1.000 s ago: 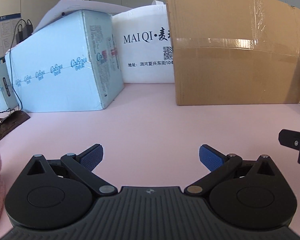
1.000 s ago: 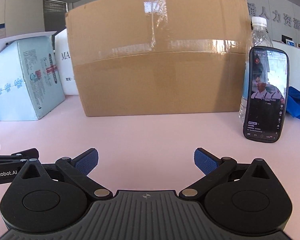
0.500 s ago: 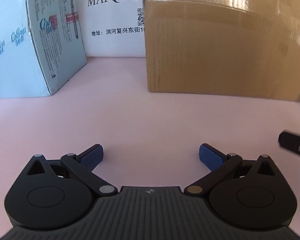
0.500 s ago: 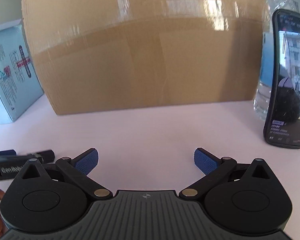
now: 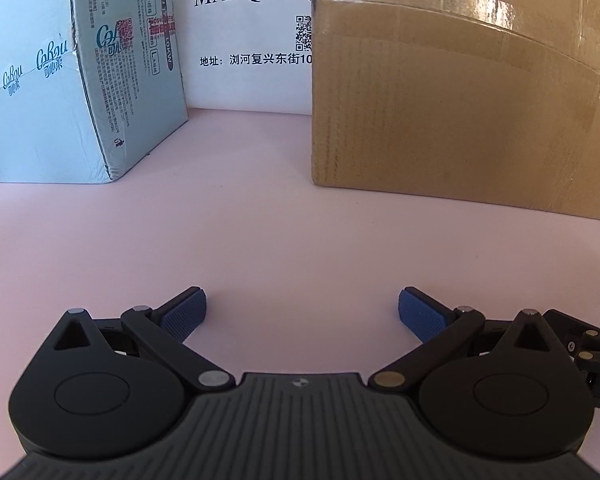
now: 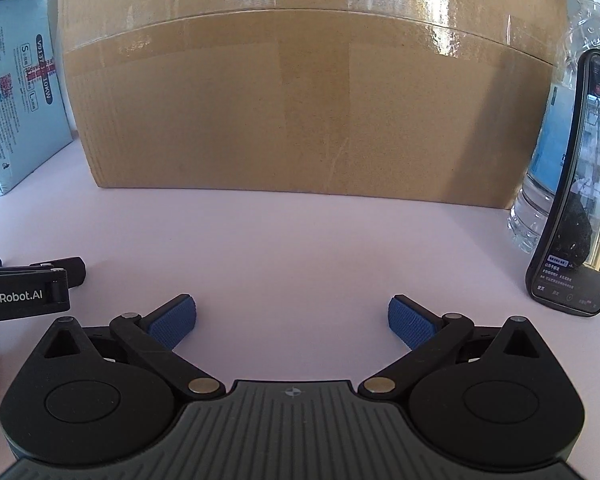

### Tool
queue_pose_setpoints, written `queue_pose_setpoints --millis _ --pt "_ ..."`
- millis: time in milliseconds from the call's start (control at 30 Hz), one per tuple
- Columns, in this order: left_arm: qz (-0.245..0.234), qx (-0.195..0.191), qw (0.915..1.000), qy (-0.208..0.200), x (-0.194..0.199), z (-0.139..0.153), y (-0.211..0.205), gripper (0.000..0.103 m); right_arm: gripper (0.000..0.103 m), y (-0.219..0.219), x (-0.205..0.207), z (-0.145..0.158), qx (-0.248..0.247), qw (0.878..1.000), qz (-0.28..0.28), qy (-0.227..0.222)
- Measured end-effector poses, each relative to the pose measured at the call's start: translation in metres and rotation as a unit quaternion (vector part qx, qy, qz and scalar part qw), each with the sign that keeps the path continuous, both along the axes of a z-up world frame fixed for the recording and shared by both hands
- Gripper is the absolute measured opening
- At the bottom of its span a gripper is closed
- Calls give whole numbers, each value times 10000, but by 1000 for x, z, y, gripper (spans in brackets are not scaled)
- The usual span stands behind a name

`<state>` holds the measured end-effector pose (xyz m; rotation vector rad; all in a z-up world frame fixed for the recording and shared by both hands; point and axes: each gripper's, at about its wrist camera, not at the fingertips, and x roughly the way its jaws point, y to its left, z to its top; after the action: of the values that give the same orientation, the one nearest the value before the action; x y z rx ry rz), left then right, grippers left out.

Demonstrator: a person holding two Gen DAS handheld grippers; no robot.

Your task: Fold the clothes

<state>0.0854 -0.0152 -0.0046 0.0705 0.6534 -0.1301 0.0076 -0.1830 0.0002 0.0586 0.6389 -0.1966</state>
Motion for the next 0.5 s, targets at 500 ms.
queue_pose_setpoints --millis 500 --pt "1 15 10000 1 1 0 -2 103 103 -3 12 -4 29 10000 5 8"
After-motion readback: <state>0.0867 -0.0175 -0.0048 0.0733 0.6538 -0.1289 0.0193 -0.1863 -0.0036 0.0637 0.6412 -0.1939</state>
